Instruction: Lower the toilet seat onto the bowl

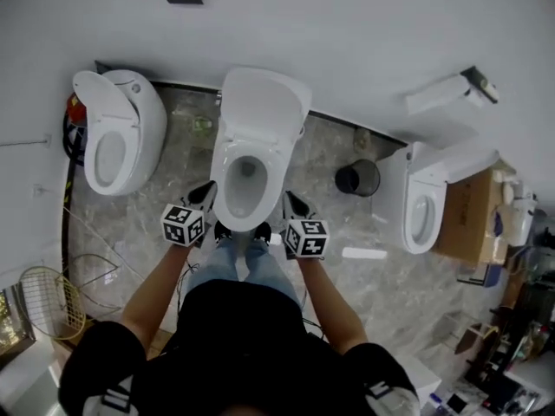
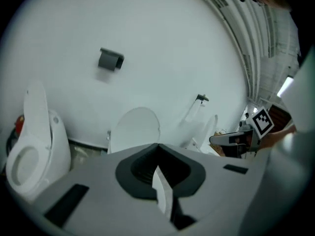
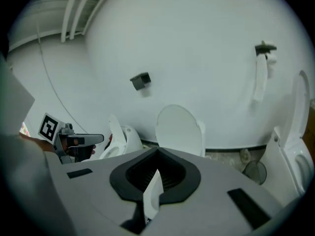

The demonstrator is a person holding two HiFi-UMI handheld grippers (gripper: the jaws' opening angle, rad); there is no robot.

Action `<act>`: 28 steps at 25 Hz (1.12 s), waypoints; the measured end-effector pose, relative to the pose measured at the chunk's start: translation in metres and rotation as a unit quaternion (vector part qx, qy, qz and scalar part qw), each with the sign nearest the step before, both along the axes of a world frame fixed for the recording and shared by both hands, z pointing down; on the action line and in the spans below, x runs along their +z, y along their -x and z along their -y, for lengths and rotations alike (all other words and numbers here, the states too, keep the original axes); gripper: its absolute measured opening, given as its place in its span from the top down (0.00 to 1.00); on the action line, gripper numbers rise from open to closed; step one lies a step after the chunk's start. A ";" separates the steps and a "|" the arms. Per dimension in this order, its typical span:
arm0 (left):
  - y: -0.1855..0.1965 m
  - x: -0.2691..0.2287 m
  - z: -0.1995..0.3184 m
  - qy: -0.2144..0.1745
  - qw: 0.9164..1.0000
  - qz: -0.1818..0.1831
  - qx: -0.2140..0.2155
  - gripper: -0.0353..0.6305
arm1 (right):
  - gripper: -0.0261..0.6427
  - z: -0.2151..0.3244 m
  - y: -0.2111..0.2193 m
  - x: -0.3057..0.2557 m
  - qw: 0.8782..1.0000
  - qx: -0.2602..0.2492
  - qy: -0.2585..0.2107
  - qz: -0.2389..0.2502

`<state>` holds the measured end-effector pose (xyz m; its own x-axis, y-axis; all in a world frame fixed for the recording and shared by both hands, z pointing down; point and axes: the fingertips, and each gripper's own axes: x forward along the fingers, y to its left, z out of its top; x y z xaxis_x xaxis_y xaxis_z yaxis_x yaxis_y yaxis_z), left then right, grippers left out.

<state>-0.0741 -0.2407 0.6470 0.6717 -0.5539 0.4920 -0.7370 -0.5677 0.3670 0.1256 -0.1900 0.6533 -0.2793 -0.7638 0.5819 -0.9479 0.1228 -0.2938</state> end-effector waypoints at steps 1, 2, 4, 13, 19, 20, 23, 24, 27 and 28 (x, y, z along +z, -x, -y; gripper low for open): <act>-0.003 -0.027 0.002 -0.033 0.999 0.002 -0.004 0.94 | 0.93 0.001 0.000 -0.028 1.000 -0.002 -0.026 -0.008; -0.005 -0.054 0.005 -0.066 0.998 0.004 -0.008 0.94 | 0.93 0.003 0.000 -0.057 0.998 -0.002 -0.054 -0.016; -0.006 -0.107 0.008 -0.129 0.992 0.003 -0.017 0.94 | 0.93 0.004 0.001 -0.114 0.993 0.003 -0.115 -0.026; 0.026 -0.246 -0.042 -0.270 0.961 -0.036 -0.051 0.94 | 0.93 -0.049 0.004 -0.256 0.955 0.057 -0.285 -0.061; 0.029 -0.278 -0.056 -0.323 0.944 -0.035 -0.055 0.94 | 0.93 -0.061 -0.004 -0.281 0.932 0.104 -0.336 -0.088; 0.029 -0.277 -0.055 -0.324 0.944 -0.030 -0.058 0.94 | 0.93 -0.061 -0.003 -0.282 0.931 0.104 -0.339 -0.091; 0.030 -0.279 -0.048 -0.324 0.943 -0.029 -0.072 0.94 | 0.93 -0.063 -0.005 -0.286 0.927 0.103 -0.347 -0.096; 0.030 -0.281 -0.048 -0.326 0.942 -0.031 -0.073 0.94 | 0.93 -0.064 -0.006 -0.287 0.927 0.105 -0.348 -0.093; 0.027 -0.287 -0.052 -0.332 0.940 -0.034 -0.065 0.94 | 0.93 -0.068 -0.010 -0.288 0.925 0.113 -0.352 -0.091; 0.026 -0.288 -0.053 -0.333 0.940 -0.033 -0.063 0.94 | 0.93 -0.070 -0.011 -0.289 0.924 0.115 -0.353 -0.093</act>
